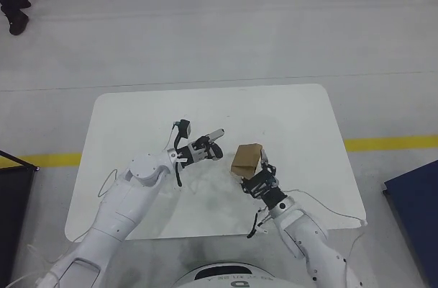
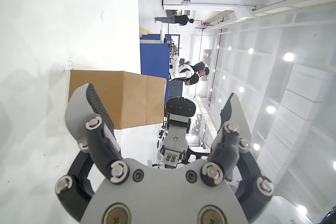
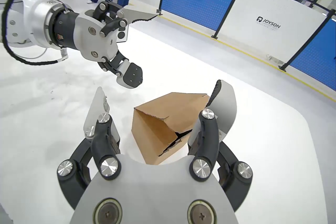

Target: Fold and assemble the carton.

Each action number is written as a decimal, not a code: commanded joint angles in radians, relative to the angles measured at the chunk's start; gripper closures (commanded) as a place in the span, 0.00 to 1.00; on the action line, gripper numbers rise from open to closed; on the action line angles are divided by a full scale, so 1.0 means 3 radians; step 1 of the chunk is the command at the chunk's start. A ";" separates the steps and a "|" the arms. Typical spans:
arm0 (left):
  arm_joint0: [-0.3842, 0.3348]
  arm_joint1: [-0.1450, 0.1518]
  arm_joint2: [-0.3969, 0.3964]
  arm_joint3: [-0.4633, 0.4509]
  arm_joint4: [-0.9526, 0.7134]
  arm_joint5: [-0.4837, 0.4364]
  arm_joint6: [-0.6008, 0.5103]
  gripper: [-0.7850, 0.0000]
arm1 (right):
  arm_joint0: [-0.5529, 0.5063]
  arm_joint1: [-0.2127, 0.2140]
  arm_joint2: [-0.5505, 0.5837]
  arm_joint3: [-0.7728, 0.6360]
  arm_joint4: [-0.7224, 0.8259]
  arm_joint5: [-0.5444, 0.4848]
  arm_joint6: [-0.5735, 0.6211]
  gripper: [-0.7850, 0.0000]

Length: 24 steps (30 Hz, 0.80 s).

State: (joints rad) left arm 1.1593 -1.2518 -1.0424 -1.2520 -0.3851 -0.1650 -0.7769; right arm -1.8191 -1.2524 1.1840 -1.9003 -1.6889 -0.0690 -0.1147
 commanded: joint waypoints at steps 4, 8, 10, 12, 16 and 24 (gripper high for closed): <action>0.0000 0.0000 0.0000 0.0000 0.0000 0.0000 0.0000 0.00 | 0.0053 -0.0011 -0.0060 0.0050 -0.0081 0.0141 0.0049 0.10; 0.0000 0.0000 0.0000 0.0000 0.0000 0.0000 0.0000 0.00 | 0.0085 -0.0019 -0.0109 0.0084 -0.0109 0.0188 0.0080 0.18; 0.0000 0.0000 0.0000 0.0000 0.0000 0.0000 0.0000 0.00 | 0.0105 -0.0024 -0.0132 0.0106 -0.0131 0.0234 0.0111 0.19; 0.0000 0.0000 0.0000 0.0000 0.0000 0.0000 0.0000 0.00 | 0.0134 -0.0032 -0.0158 0.0140 -0.0158 0.0302 0.0148 0.21; 0.0000 0.0000 0.0000 0.0000 0.0000 0.0000 0.0000 0.00 | 0.0191 -0.0046 -0.0205 0.0218 -0.0198 0.0413 0.0184 0.25; 0.0000 0.0000 0.0000 0.0000 0.0000 0.0000 0.0000 0.00 | 0.0258 -0.0069 -0.0236 0.0287 -0.0066 0.0505 0.0233 0.60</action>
State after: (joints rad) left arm 1.1593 -1.2518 -1.0424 -1.2520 -0.3851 -0.1650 -0.7769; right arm -1.7442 -1.2720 1.1132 -1.8160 -1.7218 0.0780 -0.0484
